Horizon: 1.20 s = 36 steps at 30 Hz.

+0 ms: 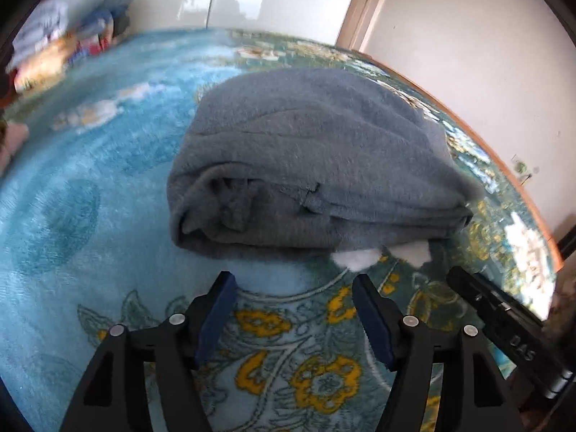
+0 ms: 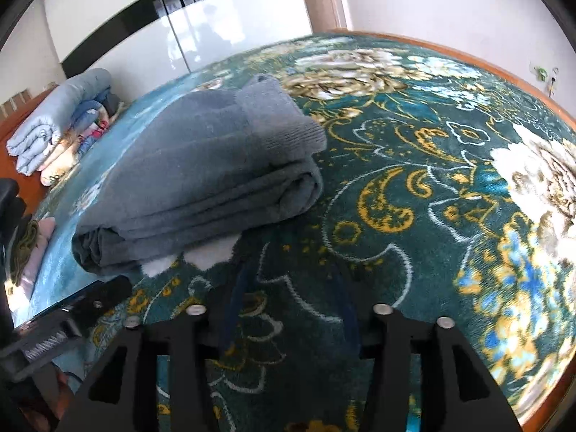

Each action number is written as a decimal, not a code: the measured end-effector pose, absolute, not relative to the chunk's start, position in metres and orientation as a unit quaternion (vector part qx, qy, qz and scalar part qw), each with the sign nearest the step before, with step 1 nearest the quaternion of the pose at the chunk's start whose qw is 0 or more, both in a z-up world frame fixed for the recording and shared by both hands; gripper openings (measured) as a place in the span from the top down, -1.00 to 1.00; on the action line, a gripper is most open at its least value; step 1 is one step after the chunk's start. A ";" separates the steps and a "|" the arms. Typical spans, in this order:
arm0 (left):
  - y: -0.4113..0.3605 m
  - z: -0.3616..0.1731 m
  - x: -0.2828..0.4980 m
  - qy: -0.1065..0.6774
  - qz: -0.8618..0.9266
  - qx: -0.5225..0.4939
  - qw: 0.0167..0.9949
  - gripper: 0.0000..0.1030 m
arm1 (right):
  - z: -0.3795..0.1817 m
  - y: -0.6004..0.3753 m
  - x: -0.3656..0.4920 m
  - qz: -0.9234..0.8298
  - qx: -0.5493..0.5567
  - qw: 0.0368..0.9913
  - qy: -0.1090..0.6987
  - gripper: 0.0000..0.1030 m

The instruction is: Fold clothes

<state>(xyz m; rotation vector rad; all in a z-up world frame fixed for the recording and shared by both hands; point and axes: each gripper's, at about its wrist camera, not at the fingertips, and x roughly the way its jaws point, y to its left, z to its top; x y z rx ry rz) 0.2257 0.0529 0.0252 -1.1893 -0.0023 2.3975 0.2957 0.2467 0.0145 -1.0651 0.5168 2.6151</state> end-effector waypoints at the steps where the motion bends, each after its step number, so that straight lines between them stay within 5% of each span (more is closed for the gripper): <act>1: 0.055 0.024 0.230 0.011 0.875 -0.427 0.228 -0.41 | 0.012 0.245 0.296 0.905 -0.365 0.133 0.175 -0.24; 5: 0.065 0.021 0.234 0.041 0.876 -0.423 0.228 -0.65 | 0.007 0.241 0.295 0.908 -0.365 0.126 0.161 -0.44; 36: 0.067 0.017 0.234 0.051 0.883 -0.414 0.217 -0.76 | 0.006 0.242 0.299 0.913 -0.351 0.118 0.175 -0.45</act>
